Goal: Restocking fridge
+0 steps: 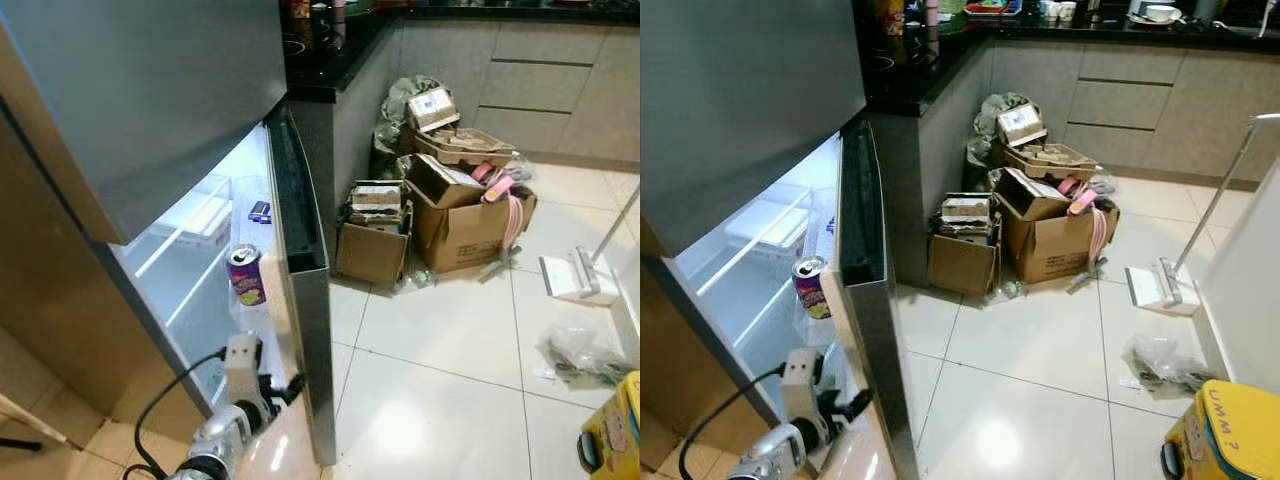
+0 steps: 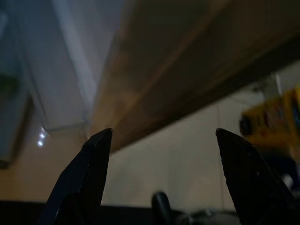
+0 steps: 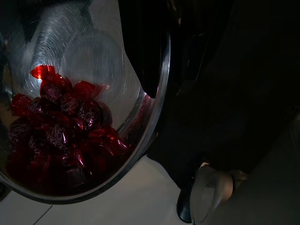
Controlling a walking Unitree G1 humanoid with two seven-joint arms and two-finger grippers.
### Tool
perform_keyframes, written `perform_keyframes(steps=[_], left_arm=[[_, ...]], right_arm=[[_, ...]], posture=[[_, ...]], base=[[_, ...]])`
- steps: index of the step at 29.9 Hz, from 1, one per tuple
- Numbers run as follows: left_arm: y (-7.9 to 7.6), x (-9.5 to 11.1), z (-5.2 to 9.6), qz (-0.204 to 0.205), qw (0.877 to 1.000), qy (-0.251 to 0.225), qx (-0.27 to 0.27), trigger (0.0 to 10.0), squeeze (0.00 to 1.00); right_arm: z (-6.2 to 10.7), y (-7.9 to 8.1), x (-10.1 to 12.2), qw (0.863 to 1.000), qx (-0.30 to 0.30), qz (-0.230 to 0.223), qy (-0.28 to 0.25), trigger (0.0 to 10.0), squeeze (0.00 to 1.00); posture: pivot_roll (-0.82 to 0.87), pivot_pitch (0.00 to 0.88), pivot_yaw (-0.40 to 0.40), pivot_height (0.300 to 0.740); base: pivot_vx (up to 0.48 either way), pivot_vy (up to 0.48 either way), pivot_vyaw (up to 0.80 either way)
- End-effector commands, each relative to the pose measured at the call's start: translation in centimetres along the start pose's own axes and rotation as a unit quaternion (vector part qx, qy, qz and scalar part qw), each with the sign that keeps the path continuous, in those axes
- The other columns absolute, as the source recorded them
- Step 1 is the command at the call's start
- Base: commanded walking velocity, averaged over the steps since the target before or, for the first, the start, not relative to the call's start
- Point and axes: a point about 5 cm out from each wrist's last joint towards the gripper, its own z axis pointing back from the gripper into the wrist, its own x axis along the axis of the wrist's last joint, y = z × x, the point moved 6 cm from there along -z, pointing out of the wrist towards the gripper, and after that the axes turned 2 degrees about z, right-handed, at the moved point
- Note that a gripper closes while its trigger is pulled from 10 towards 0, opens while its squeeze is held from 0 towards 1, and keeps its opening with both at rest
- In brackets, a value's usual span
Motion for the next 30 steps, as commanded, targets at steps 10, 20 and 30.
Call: perform_keyframes(steps=[10,20,30], left_arm=[[2.5,-3.5,2.8,0.001,0.996,0.087,-0.009,10.0,0.00],[5.7,-4.5,4.8,-0.025,0.991,0.123,0.051,10.0,0.00],[7.3,0.8,3.4,-0.024,0.985,-0.001,0.173,0.0,0.00]], right_arm=[[0.0,0.1,-0.2,1.000,-0.001,-0.008,0.001,10.0,0.00],[0.0,0.2,-0.2,1.000,0.001,-0.010,0.000,10.0,0.00],[0.0,0.3,-0.1,1.000,0.001,-0.011,-0.001,10.0,0.00]], posture=[[-0.06,0.000,0.005,0.740],[-0.05,0.000,0.004,0.740],[-0.06,0.000,0.002,0.740]], base=[[0.000,0.000,0.00],[0.000,0.000,0.00],[0.000,0.000,0.00]])
